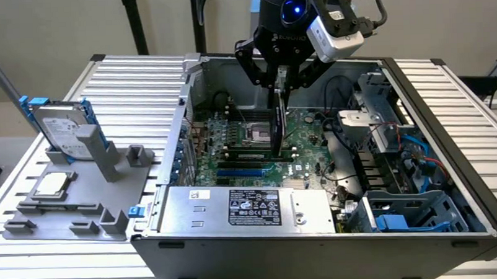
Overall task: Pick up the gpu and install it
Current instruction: 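Insert the gpu into the slot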
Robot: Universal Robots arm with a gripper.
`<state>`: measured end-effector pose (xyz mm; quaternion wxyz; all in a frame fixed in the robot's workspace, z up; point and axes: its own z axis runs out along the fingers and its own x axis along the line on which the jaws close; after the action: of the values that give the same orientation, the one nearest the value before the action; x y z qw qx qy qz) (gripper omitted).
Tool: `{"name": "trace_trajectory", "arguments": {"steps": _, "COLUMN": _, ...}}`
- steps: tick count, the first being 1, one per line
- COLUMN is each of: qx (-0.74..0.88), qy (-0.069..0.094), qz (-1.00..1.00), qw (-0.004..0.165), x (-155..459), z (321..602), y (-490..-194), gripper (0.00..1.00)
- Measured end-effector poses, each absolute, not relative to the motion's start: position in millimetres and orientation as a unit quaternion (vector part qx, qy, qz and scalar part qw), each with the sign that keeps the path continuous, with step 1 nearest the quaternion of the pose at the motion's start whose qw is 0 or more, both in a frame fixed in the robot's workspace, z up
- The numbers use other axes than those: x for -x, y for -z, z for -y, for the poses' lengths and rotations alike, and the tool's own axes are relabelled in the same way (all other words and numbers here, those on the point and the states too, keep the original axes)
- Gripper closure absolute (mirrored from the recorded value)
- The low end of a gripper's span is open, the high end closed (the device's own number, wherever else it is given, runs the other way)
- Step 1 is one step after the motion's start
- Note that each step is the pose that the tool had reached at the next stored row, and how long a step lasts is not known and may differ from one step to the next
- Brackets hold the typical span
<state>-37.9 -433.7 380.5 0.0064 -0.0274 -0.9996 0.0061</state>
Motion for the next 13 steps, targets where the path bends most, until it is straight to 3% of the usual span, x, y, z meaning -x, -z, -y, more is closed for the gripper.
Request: {"name": "trace_trajectory", "arguments": {"steps": 13, "qx": 0.012, "qy": -0.006, "qz": 1.000, "qw": 0.006, "x": 37.9, "z": 433.7, "y": -380.4, "gripper": 0.73}}
